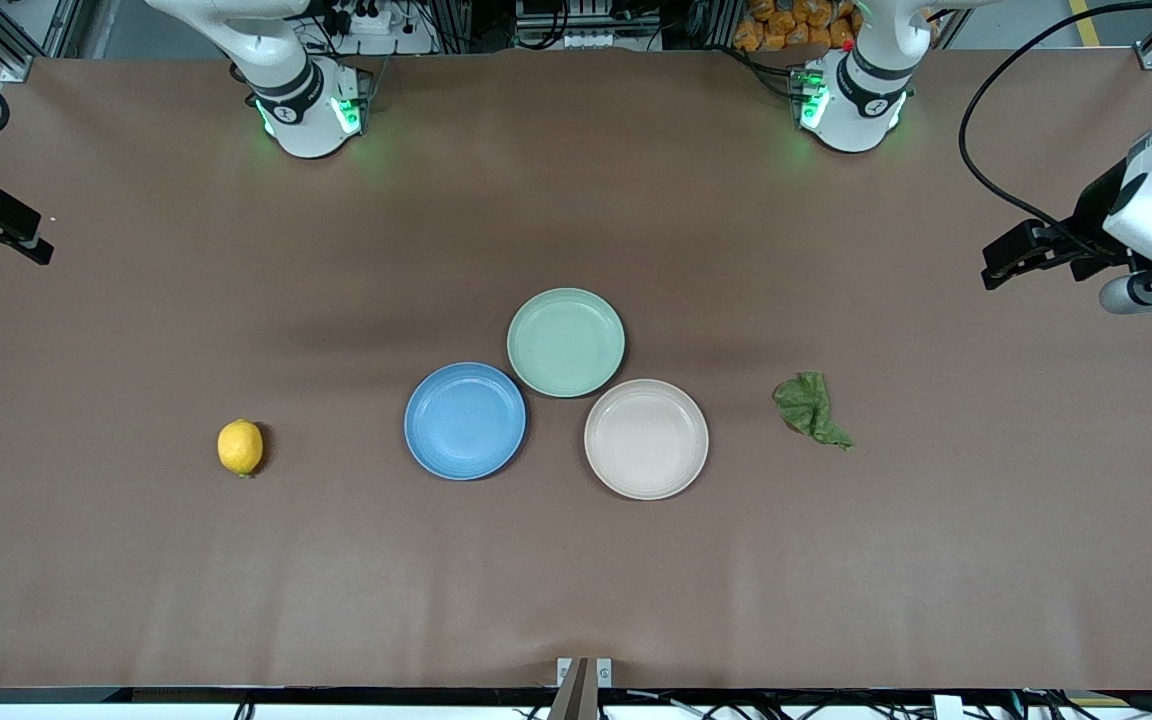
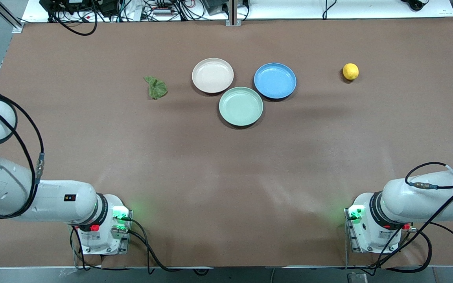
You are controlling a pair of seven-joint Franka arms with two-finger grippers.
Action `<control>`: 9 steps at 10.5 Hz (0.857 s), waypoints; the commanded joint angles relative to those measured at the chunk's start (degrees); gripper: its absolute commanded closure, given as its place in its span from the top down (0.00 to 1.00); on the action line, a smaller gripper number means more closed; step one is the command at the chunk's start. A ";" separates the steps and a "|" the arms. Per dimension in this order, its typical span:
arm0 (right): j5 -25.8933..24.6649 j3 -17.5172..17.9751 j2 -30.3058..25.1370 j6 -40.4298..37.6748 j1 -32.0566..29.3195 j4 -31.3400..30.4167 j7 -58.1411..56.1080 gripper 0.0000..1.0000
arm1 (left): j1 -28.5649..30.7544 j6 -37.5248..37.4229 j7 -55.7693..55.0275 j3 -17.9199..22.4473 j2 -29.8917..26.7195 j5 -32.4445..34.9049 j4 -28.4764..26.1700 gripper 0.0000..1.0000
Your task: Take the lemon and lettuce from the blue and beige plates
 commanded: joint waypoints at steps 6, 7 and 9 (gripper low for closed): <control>-0.60 0.09 0.46 -0.96 -0.12 1.39 0.66 1.00 | -0.93 0.02 1.66 -0.48 2.46 -1.21 1.41 1.00; -0.51 0.09 0.46 -0.96 -0.12 1.39 0.66 1.00 | -1.01 0.37 1.65 -0.48 2.99 -1.21 1.59 1.00; -0.60 0.09 0.46 -0.96 -0.12 1.39 0.66 1.00 | -1.28 1.51 1.65 -0.48 3.25 -1.21 1.77 1.00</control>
